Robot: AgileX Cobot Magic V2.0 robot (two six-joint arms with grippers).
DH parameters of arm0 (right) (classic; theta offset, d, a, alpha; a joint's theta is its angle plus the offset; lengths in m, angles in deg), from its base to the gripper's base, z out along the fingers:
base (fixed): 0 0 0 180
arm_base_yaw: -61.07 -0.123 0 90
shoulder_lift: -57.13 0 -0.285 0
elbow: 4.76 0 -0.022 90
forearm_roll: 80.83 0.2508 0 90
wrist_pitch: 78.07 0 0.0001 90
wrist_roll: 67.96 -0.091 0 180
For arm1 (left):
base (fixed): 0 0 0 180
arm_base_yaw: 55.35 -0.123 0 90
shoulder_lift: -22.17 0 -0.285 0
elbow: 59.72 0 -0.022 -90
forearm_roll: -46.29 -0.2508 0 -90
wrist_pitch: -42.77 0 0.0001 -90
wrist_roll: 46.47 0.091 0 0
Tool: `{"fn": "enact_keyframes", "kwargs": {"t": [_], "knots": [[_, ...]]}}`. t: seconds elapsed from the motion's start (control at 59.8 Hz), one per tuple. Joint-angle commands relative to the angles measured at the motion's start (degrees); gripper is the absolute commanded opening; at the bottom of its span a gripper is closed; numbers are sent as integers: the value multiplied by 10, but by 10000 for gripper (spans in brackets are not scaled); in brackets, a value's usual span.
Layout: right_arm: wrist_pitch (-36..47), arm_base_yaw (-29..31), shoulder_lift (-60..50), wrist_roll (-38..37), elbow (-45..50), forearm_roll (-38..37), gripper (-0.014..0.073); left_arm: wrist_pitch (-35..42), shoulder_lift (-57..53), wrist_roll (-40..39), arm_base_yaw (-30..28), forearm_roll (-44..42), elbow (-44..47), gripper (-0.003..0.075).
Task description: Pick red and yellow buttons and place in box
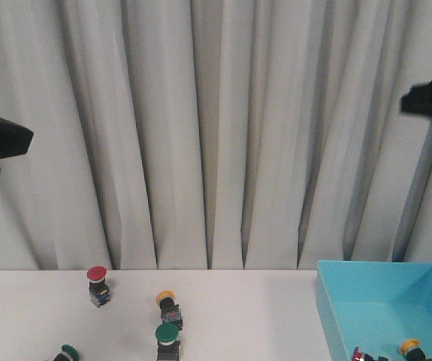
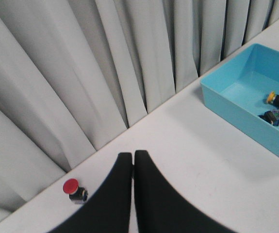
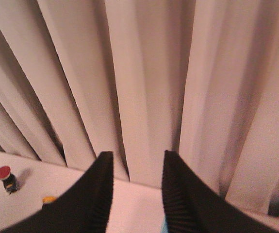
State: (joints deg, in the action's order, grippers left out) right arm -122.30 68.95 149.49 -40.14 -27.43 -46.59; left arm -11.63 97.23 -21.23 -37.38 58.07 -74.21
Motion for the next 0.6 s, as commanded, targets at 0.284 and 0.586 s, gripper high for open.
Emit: {"fn": "enact_keyframes", "kwargs": {"t": [0.284,0.586], "knots": [[94,3,-139,35,-15,19,-5,68,-7,-5,-1,14,-14,-6],[93,3,-141,33,-15,19,-5,68,-7,-5,-1,13,-14,-6]]}}
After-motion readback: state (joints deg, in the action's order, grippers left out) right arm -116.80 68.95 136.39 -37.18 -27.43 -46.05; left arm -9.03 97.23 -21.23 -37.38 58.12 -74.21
